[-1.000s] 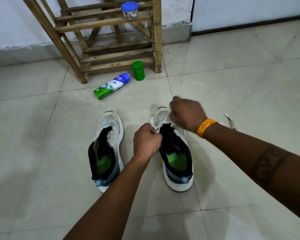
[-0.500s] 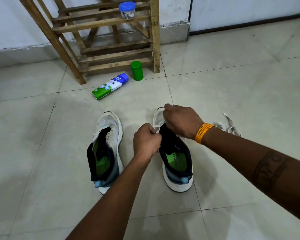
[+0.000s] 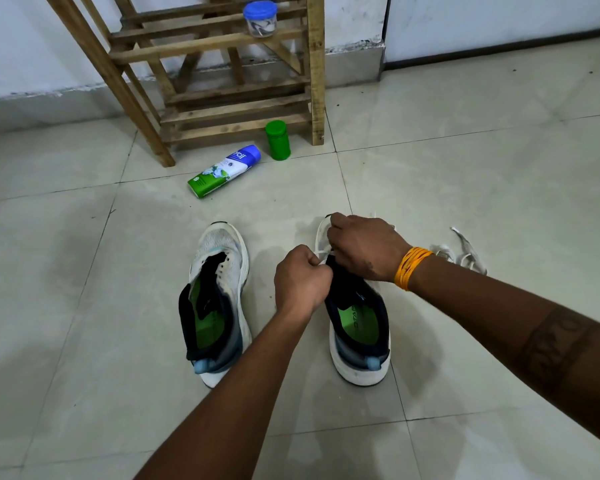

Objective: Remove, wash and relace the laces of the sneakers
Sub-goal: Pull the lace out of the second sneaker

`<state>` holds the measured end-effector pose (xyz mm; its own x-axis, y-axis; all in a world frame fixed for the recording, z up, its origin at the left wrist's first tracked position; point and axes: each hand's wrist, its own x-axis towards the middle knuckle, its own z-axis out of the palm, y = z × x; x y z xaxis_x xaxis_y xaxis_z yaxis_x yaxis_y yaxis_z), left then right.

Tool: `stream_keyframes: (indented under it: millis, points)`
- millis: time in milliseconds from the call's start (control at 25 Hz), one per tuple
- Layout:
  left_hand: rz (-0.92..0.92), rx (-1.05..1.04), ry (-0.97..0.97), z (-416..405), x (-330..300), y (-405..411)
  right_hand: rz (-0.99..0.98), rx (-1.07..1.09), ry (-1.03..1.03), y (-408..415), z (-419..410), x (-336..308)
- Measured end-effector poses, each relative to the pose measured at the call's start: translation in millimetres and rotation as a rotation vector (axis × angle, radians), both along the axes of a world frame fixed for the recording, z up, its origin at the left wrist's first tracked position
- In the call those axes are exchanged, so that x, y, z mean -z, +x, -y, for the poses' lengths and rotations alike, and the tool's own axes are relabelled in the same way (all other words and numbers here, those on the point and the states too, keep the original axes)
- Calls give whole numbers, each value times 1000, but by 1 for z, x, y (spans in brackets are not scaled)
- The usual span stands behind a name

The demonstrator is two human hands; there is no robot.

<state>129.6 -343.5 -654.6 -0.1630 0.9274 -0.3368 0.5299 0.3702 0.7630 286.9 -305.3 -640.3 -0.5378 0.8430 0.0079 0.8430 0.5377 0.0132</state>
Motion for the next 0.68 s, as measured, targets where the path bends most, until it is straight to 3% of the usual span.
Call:
stream_keyframes:
  millis: [320,520,680]
  points:
    - [39,-31,8,4,0,-3,4,-57,33,-7,2,-5]
    - [65,-71,-18,5,1,-4,-157,564,146,36,-26,-9]
    - [44,-50,-5,6,-1,-5,-289,550,51,44,-15,-6]
